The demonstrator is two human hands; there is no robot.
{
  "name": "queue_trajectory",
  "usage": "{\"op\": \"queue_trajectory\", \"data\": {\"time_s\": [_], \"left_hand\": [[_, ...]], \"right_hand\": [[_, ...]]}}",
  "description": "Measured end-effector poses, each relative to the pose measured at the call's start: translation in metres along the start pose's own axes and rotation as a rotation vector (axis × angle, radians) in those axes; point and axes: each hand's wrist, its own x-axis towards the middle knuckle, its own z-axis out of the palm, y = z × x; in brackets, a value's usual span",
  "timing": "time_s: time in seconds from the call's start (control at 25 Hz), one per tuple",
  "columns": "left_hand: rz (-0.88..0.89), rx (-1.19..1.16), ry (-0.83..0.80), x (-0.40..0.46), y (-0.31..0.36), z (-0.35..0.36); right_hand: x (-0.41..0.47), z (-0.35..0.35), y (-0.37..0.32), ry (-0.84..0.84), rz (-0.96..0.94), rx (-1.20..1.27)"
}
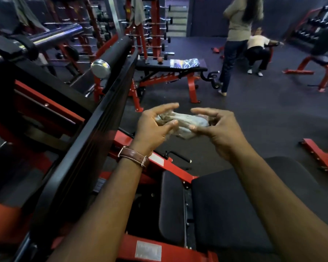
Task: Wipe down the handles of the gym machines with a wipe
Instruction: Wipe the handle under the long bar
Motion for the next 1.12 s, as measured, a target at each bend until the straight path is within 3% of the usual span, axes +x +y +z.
{"op": "queue_trajectory", "data": {"time_s": [0.08, 0.16, 0.24, 0.4, 0.56, 0.64, 0.72, 0.84, 0.92, 1.0, 1.12], "left_hand": [[0.001, 0.245, 0.127, 0.007, -0.004, -0.004], [-0.032, 0.346, 0.263, 0.012, -0.004, -0.003], [-0.022, 0.421, 0.385, 0.023, -0.006, 0.003], [-0.13, 0.518, 0.507, 0.054, -0.008, 0.015], [-0.212, 0.42, 0.693, 0.062, -0.003, 0.027], [-0.19, 0.286, 0.885, 0.064, 0.006, 0.025], [-0.132, 0.01, 1.123, 0.065, 0.02, 0.018], [-0.048, -0.328, 1.361, 0.071, 0.046, -0.008], [0.02, -0.239, 1.455, 0.074, 0.059, -0.036], [0.05, -0.017, 1.451, 0.074, 0.068, -0.055], [0.036, 0.15, 1.409, 0.076, 0.066, -0.063]], "right_hand": [[0.018, 0.005, -0.001, -0.107, -0.031, -0.289], [0.035, 0.014, -0.005, -0.161, -0.076, -0.302], [0.051, 0.023, -0.006, -0.206, -0.039, -0.008], [0.081, 0.041, -0.01, -0.395, 0.271, 0.678], [0.105, 0.051, -0.02, -0.32, 0.356, 0.758], [0.116, 0.057, -0.021, -0.353, 0.186, 0.63], [0.128, 0.072, -0.025, -0.335, -0.14, 0.39], [0.142, 0.11, -0.042, -0.149, -0.649, 0.039], [0.137, 0.138, -0.056, -0.162, -0.846, -0.027], [0.123, 0.164, -0.057, -0.316, -1.002, -0.1], [0.149, 0.181, -0.044, -0.328, -1.091, -0.063]]}}
